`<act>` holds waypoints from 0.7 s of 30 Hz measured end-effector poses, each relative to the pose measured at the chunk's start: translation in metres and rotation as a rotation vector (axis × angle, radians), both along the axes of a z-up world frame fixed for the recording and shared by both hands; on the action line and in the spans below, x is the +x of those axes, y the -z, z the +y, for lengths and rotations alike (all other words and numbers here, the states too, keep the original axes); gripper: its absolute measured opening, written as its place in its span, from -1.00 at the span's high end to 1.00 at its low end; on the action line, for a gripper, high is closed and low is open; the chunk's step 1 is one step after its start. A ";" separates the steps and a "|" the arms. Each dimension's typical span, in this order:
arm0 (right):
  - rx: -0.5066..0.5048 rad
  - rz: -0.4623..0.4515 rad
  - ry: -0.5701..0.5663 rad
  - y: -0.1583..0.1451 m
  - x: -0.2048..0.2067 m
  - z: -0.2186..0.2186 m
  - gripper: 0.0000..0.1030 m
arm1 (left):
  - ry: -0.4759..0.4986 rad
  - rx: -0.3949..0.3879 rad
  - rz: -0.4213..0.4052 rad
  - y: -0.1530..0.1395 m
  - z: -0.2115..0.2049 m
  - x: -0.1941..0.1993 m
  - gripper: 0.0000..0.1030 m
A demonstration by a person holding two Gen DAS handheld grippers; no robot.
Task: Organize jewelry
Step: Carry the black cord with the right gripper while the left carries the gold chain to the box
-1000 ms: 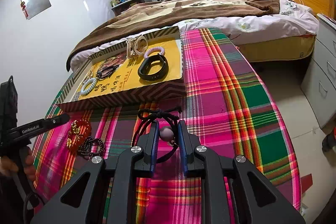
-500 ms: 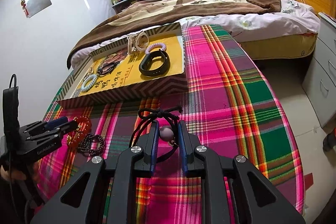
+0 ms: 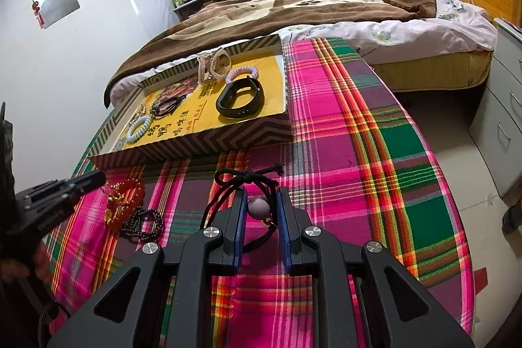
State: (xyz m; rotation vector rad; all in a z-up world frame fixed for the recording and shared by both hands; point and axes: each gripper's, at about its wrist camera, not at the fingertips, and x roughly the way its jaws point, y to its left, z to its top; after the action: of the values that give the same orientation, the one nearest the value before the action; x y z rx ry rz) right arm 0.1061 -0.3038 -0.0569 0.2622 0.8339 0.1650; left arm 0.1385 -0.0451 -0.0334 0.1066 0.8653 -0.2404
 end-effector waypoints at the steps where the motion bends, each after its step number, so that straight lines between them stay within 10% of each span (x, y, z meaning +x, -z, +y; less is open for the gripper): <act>1: 0.000 -0.001 0.000 0.000 0.000 0.000 0.64 | -0.003 -0.030 -0.002 -0.004 0.003 -0.001 0.91; 21: -0.046 -0.133 -0.049 -0.065 0.026 0.015 0.64 | 0.032 -0.154 -0.057 -0.061 0.011 0.031 0.91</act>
State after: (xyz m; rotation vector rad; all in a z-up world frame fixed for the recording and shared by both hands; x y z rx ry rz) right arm 0.1321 -0.2887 0.0081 0.1855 0.7119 0.2070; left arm 0.1696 -0.0337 0.0277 -0.0166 0.7865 -0.3321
